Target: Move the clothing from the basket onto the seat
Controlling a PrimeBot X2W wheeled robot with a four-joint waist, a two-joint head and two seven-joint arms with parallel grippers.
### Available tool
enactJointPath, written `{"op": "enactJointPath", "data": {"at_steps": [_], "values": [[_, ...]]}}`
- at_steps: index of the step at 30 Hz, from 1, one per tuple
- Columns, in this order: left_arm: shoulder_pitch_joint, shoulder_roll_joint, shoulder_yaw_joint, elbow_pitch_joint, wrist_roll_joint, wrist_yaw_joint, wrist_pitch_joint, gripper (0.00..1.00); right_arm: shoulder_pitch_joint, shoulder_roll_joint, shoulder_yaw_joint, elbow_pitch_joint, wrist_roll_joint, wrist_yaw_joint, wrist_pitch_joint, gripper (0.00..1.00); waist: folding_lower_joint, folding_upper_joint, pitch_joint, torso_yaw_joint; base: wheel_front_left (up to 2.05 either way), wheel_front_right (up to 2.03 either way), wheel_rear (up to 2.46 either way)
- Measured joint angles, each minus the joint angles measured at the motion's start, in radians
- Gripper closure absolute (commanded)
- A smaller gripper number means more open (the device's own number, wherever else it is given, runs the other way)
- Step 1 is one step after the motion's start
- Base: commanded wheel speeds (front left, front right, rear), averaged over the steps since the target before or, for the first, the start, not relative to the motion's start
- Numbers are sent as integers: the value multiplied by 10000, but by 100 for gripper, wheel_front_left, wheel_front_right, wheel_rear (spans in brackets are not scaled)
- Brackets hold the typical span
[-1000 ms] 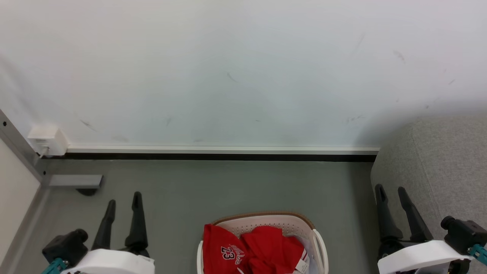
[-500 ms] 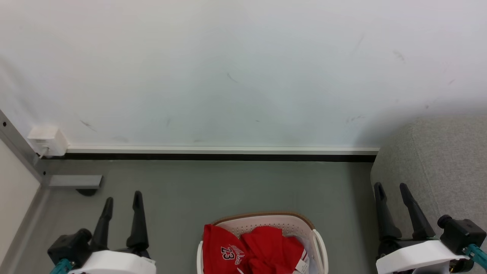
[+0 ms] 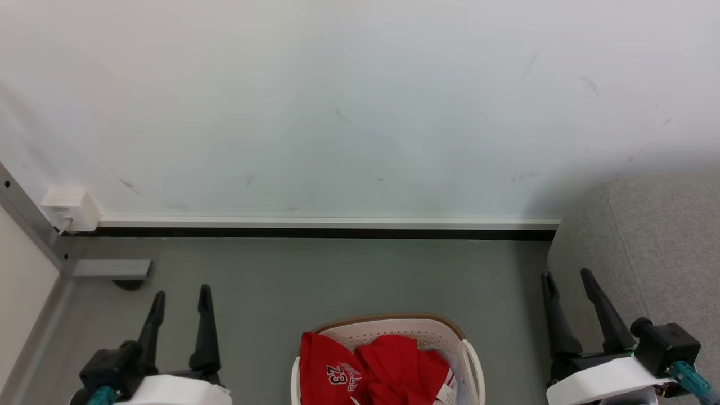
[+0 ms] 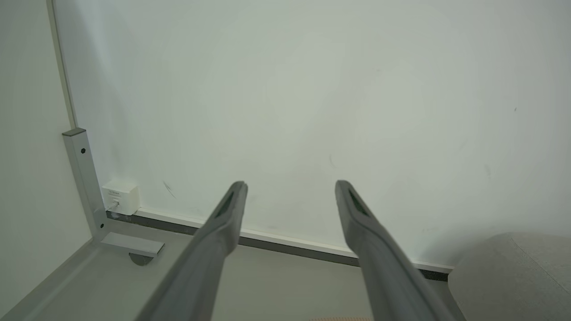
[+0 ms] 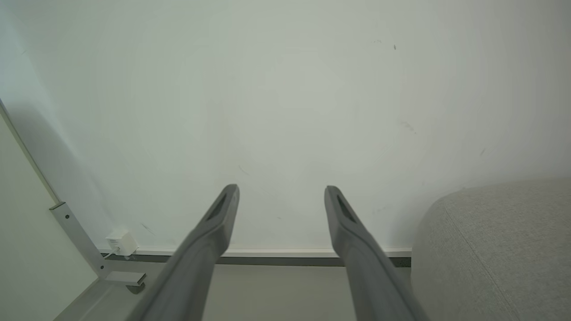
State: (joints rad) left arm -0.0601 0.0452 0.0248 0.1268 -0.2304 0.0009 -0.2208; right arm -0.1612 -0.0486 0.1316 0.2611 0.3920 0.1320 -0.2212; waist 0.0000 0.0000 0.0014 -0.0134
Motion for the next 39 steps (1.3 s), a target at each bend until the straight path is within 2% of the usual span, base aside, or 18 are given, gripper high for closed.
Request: {"op": "enactJointPath", "data": {"at_steps": [22, 39], "values": [[18, 12, -81, -111, 1618, 176, -414, 0, -125, -4, 209, 136, -1210, 0, -403, 0, 0, 0, -20, -44, 0, 0, 0], [14, 15, -105, -82, 1657, 176, -433, 0, -209, -4, 199, 240, -1160, 0, -414, 0, 0, 0, 9, -61, 0, 0, 0]]}}
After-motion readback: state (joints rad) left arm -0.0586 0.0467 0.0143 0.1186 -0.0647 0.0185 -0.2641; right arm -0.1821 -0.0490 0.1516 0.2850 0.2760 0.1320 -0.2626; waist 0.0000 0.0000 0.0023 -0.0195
